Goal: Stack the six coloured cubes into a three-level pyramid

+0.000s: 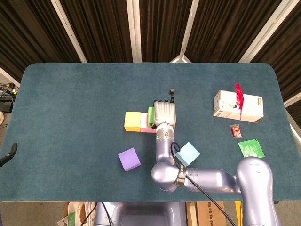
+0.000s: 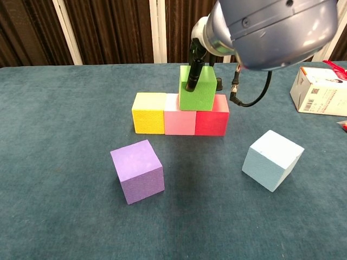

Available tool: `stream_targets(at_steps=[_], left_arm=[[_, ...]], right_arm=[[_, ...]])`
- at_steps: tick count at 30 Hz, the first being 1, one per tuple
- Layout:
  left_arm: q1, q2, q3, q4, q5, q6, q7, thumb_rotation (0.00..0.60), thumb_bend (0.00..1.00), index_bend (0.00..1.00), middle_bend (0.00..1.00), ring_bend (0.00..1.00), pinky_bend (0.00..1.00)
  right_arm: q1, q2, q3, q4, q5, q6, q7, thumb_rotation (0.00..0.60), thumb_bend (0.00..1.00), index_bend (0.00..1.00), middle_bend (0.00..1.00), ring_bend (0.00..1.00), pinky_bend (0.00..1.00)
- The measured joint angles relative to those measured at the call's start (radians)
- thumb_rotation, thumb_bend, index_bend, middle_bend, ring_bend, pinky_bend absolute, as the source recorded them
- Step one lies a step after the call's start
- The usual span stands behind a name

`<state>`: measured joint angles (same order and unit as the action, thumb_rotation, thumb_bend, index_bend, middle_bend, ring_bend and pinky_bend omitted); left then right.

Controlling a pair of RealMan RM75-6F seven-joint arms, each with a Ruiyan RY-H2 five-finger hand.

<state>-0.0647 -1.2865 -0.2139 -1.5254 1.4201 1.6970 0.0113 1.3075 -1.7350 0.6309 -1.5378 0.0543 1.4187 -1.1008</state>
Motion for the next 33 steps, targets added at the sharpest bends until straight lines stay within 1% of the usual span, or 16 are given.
stream_targets(at_steps=[5,15,33], left_arm=[[0.000,0.000,0.000,0.000,-0.003,-0.001,0.003,0.600,0.36,0.11,0.07,0.00,0.00],[0.000,-0.001,-0.002,-0.001,-0.007,-0.002,0.008,0.600,0.36,0.11,0.07,0.00,0.00],[0.000,-0.005,-0.005,-0.006,-0.019,-0.005,0.028,0.600,0.36,0.10,0.07,0.00,0.00]], right_arm=[[-0.001,-0.002,0.004,0.001,0.002,-0.003,-0.003,0.600,0.33,0.40,0.30,0.20,0.00],[-0.004,-0.001,0.006,-0.003,0.001,-0.005,-0.010,0.600,0.33,0.34,0.24,0.17,0.00],[-0.005,-0.001,0.009,-0.005,0.001,-0.004,-0.015,0.600,0.33,0.27,0.21,0.14,0.00]])
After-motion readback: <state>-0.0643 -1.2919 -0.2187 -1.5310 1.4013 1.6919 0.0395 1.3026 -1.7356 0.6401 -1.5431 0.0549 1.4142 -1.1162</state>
